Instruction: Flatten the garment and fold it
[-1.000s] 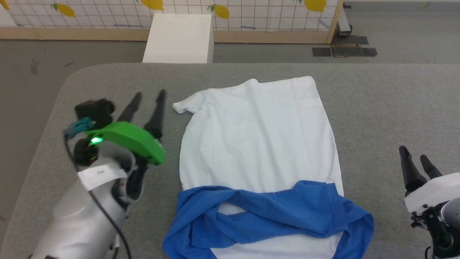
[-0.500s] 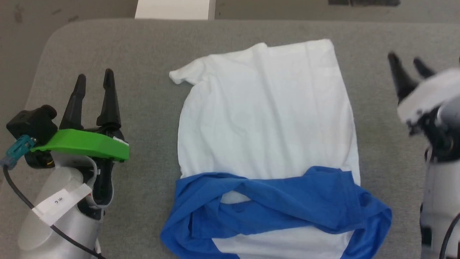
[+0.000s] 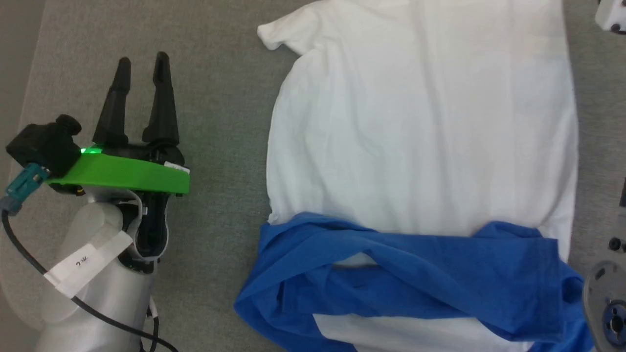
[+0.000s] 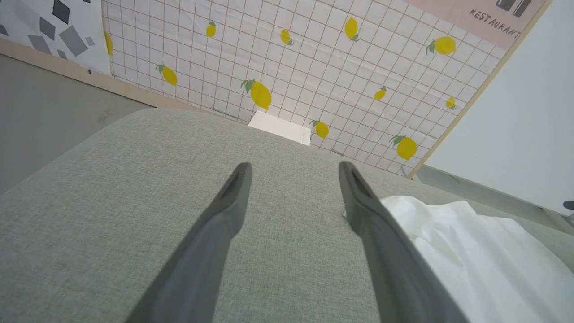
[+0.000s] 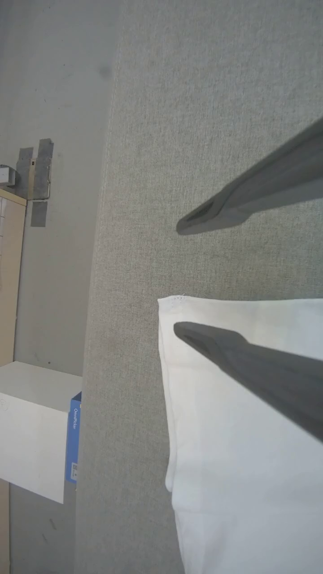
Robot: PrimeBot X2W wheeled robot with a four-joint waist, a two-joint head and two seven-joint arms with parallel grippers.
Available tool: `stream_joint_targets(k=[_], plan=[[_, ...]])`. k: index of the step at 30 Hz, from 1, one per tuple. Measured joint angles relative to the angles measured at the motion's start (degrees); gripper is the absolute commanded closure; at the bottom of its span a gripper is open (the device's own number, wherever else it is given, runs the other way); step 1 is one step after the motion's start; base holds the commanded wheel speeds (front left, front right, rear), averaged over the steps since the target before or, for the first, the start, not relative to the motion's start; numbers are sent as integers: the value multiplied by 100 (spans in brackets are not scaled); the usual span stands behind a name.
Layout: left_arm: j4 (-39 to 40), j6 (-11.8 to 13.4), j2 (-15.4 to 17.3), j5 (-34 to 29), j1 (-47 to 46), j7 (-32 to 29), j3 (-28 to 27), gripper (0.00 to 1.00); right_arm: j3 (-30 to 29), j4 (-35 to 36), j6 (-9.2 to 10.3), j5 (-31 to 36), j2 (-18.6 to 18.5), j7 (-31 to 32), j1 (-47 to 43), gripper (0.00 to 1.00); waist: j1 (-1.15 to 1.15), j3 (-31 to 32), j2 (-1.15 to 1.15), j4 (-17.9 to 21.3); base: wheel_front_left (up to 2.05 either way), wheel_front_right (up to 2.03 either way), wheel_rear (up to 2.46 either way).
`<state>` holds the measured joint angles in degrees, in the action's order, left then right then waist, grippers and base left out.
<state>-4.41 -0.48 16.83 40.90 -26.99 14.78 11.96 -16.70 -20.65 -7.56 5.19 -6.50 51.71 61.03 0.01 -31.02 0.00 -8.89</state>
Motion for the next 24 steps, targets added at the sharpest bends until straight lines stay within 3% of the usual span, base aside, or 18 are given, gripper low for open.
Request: stream_joint_targets(k=[7, 17, 18, 19, 24], plan=[[-18, -202, -227, -78, -65, 0, -276, 0, 223, -213, -1, 539, -90, 479, 300, 0, 0, -563, 0, -343, 0, 0, 0], [-180, -377, -367, -307, -63, 0, -471, 0, 590, -229, 1, 542, -296, 1005, 536, 0, 0, -904, 0, -579, 0, 0, 0], [-209, -394, -374, -310, -63, 0, -483, 0, 587, -218, 1, 488, -285, 1062, 545, 67, 0, -902, 0, -574, 0, 0, 0], [-231, -401, -376, -311, -63, 0, -493, 0, 577, -198, 1, 450, -276, 1072, 556, 100, 0, -896, 0, -565, 0, 0, 0], [-334, -458, -372, -336, -66, -24, -443, 0, 401, -85, -1, 382, -138, 939, 442, 100, 0, -763, 0, -487, 0, 0, 0]])
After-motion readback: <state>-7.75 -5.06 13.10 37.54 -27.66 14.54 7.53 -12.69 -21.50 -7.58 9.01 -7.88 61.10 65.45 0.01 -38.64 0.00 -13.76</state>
